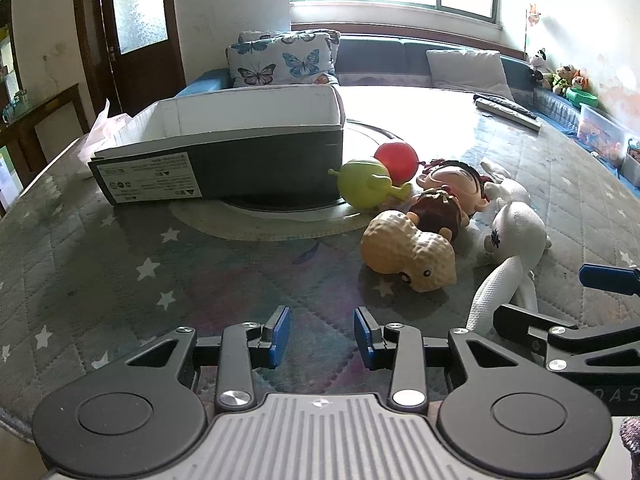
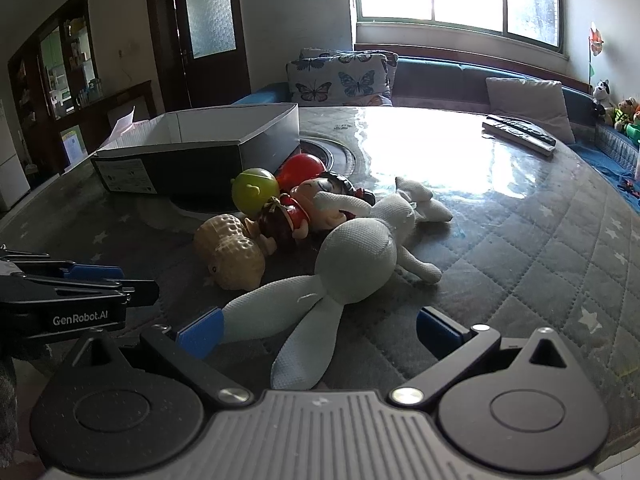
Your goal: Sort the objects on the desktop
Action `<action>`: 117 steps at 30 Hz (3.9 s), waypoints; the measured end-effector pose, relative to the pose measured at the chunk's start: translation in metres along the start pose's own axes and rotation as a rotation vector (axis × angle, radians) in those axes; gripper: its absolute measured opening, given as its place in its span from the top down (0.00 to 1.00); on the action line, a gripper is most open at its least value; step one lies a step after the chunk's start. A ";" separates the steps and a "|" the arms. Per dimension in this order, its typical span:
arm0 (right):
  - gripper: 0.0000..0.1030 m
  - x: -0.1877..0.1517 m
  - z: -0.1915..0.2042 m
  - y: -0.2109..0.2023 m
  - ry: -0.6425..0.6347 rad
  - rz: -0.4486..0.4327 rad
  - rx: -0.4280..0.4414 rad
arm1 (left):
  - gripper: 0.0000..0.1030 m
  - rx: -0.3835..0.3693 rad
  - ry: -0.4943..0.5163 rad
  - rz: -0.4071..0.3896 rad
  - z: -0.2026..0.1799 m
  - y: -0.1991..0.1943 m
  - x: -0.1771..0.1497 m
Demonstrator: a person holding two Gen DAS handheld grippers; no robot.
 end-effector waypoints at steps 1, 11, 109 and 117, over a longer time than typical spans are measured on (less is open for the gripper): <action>0.00 0.000 0.001 0.000 0.000 0.002 -0.001 | 0.63 -0.001 0.002 0.001 0.000 0.001 0.000; 0.00 0.004 -0.016 0.012 0.005 0.009 -0.001 | 0.63 -0.007 0.004 0.013 -0.002 0.006 0.000; 0.64 0.252 0.030 0.118 0.029 -0.134 0.409 | 0.80 -0.284 -0.103 -0.079 0.016 0.044 0.174; 0.64 0.261 0.036 0.180 0.046 -0.052 0.386 | 0.79 -0.261 -0.156 0.008 0.036 0.091 0.190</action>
Point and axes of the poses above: each gripper's, at about its wrist camera, not at the fingertips, and y roughly the way its jaws point, z to its left, x to its top, the point moved 8 cm from there along y, roughly the way its jaws point, and after that the axes turned 8 degrees about -y, right-handed, at the moved point
